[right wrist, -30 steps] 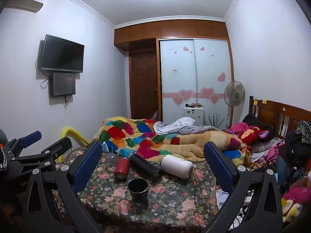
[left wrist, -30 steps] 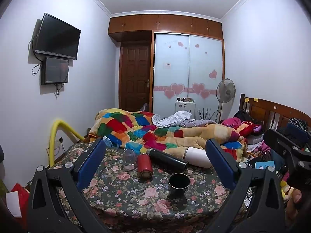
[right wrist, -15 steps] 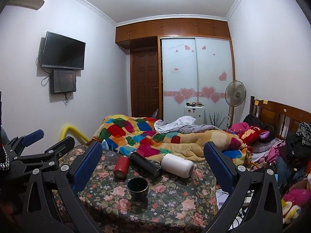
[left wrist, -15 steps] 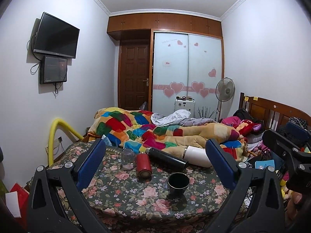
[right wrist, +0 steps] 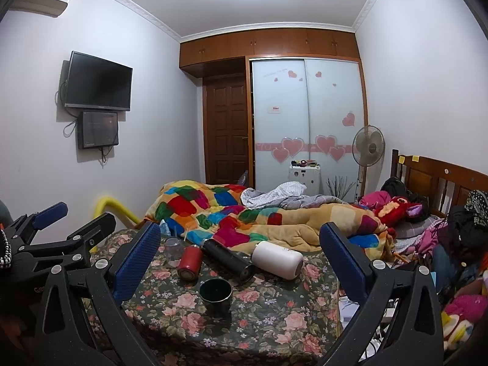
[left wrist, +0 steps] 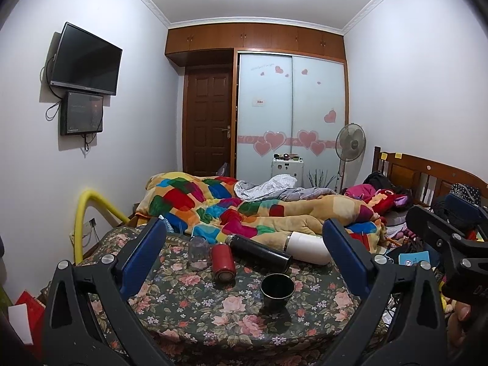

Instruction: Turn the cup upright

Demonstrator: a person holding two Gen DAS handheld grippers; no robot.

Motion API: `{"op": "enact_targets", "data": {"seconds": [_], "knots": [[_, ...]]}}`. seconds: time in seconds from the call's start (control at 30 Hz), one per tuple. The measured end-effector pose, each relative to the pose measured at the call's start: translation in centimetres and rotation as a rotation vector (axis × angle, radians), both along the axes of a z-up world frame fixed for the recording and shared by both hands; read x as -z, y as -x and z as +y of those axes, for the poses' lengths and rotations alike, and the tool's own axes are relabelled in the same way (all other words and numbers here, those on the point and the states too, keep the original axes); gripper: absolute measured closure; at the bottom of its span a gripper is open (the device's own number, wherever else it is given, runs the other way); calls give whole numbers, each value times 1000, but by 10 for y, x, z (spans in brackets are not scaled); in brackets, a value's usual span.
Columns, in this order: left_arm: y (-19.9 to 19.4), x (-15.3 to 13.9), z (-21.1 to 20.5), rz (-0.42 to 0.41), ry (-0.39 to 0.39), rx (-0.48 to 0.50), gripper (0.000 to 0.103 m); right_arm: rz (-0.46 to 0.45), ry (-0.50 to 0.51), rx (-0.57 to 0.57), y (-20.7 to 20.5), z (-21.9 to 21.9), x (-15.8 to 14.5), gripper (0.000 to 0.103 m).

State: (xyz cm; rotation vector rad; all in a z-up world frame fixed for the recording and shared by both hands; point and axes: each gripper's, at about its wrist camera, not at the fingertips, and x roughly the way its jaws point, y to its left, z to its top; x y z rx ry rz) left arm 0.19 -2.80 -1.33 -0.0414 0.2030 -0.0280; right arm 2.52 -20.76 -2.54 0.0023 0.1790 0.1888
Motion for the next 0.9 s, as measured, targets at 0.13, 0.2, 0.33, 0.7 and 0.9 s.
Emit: {"op": "enact_targets", "data": {"seconds": [0.13, 0.2, 0.33, 0.7, 0.9], "knots": [[0, -1, 0, -1, 0, 2, 0, 0, 0, 2, 0, -1, 0, 0], [0, -1, -1, 0, -1, 5, 0, -1, -1, 3, 0, -1, 0, 0], [2, -4, -2, -2, -8, 14, 0, 0, 0, 3, 0, -2, 0, 0], [4, -1, 5, -14, -10, 20, 0, 3, 1, 10, -1, -2, -2, 0], [3, 6, 32, -9, 28, -8, 0, 16, 10, 15, -3, 5, -2, 0]]}}
